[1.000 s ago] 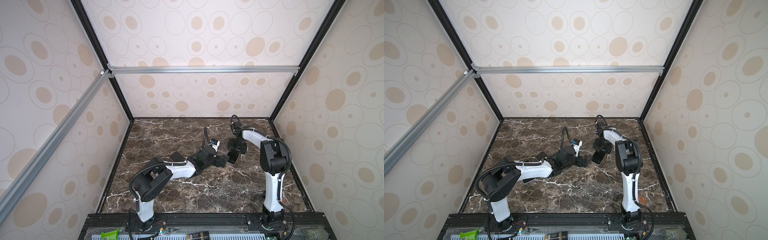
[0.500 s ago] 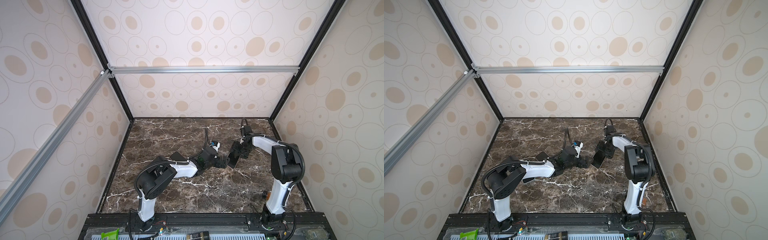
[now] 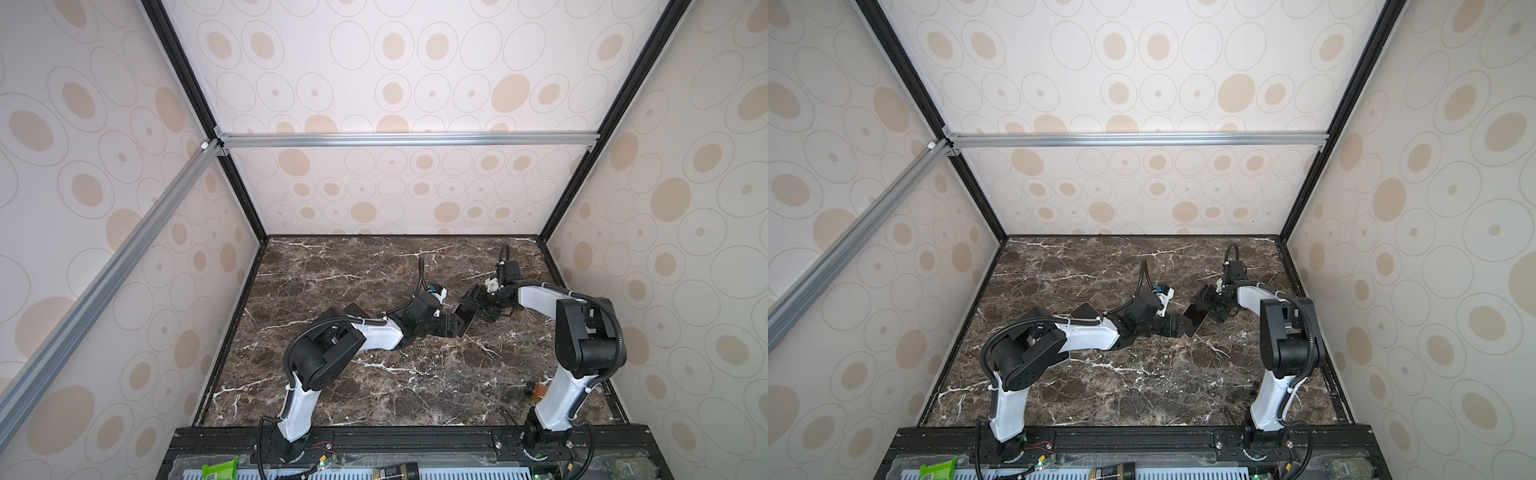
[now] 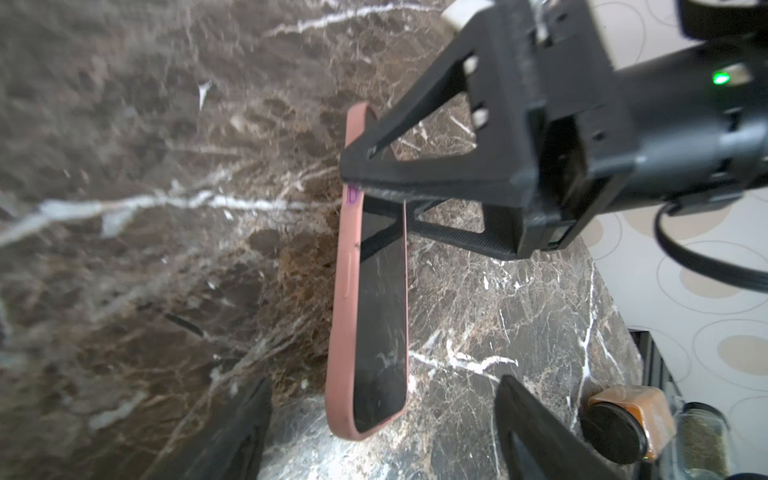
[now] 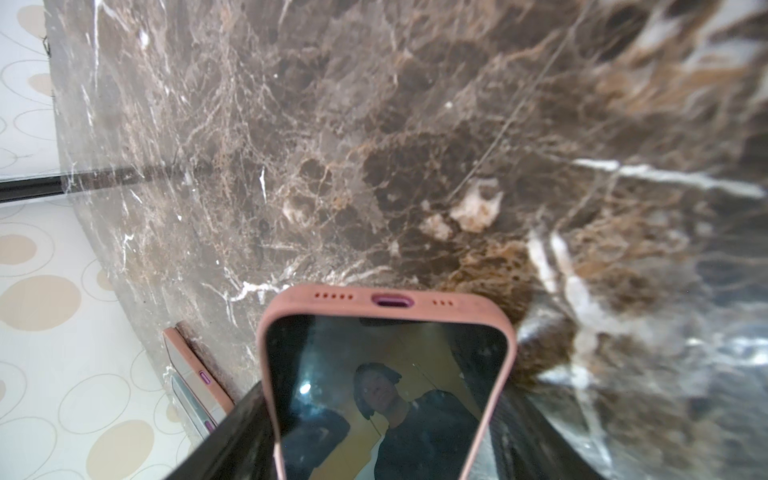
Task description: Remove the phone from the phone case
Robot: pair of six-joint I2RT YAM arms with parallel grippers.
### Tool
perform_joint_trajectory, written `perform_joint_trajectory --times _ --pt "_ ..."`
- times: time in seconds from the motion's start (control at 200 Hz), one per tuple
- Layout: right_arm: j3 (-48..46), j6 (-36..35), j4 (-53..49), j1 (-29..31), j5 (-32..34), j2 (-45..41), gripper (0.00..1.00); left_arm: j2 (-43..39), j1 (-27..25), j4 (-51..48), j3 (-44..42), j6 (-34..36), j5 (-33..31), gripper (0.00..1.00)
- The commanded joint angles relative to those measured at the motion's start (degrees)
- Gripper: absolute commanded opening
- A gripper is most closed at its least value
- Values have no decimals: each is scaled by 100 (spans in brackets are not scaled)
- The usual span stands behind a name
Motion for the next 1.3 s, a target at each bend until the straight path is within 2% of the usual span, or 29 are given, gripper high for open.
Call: perform_joint_trajectory --times 0.0,0.525,0.705,1.1,1.295 --pt "-243 96 -197 -15 -79 77 76 125 -50 8 185 -200 249 76" --pt "-378 164 -114 -50 -387 53 75 446 -19 249 308 -162 508 39" --pt "-462 168 -59 -54 -495 63 75 464 -19 286 343 -156 460 34" --pt "-528 66 -89 -48 -521 51 75 321 25 422 197 -113 396 34" --pt "-519 13 -144 -52 -459 50 75 256 51 466 141 -82 396 25"
